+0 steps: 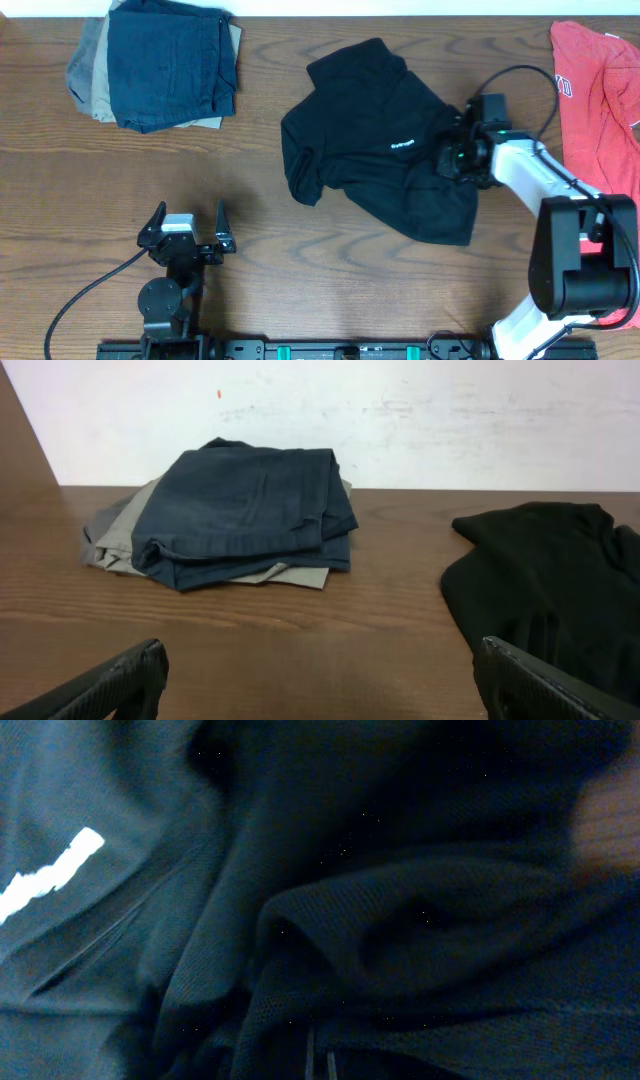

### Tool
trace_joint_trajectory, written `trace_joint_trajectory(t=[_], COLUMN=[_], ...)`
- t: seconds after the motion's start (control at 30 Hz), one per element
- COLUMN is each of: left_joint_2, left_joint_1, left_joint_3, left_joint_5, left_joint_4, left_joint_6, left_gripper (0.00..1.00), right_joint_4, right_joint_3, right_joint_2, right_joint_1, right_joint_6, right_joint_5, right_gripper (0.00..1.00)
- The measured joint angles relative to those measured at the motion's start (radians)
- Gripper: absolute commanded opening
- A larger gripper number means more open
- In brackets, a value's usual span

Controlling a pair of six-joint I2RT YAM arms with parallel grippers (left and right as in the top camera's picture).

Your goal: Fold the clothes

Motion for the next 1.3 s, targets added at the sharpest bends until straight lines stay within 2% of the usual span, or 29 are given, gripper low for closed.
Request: trace_joint_trajectory(t=[0.1,0.17,0.2,0.23,0.33,0.5,0.63,0.73,0.83,0.87,1.0,1.3], left_joint_2=[0.000,0.000,0.000,0.000,0.000,0.000,0.000,0.000,0.000,0.000,0.000,0.000], left_joint_1=[0.000,0.000,0.000,0.000,0.000,0.000,0.000,0.000,0.000,0.000,0.000,0.000], left_joint_3=[0.000,0.000,0.000,0.000,0.000,0.000,0.000,0.000,0.000,0.000,0.000,0.000], left_joint_5=[0.000,0.000,0.000,0.000,0.000,0.000,0.000,0.000,0.000,0.000,0.000,0.000], left_joint_4=[0.000,0.000,0.000,0.000,0.000,0.000,0.000,0.000,0.000,0.000,0.000,0.000], left_joint_6=[0.000,0.000,0.000,0.000,0.000,0.000,0.000,0.000,0.000,0.000,0.000,0.000], left_gripper=[0.98,0.98,0.98,0.98,0.98,0.98,0.98,0.98,0.98,0.98,0.98,0.98], right_joint_4=[-0.076,-0.135,-0.155,-0.174,-0.219,-0.268,-0.343,-0.383,-0.377,-0.369,-0.331,-0.267], right_joint_3=[0.007,0.022,0.030,0.041,0.079,0.135,0.150,0.136,0.085,0.064,-0.011,-0.119], right_joint_2=[0.000,-0.001,-0.002,-0.007,-0.049,-0.174,-0.226,-0.221,-0.219,-0.219,-0.217,-0.216], right_joint_1=[0.039,0.039,0.031,0.015,-0.057,-0.224,-0.361,-0.443,-0.516,-0.537,-0.604,-0.720], right_joint_6=[-0.006,0.008,0.013,0.020,0.018,0.012,0.011,0.006,0.018,0.026,0.035,0.087], right_joint_5=[0.013,0.036,0.043,0.053,0.072,0.089,0.102,0.113,0.120,0.120,0.121,0.160], right_gripper=[0.01,0.04,0.08,0.18,0.99,0.99,0.99,0.83,0.54,0.39,0.03,0.01])
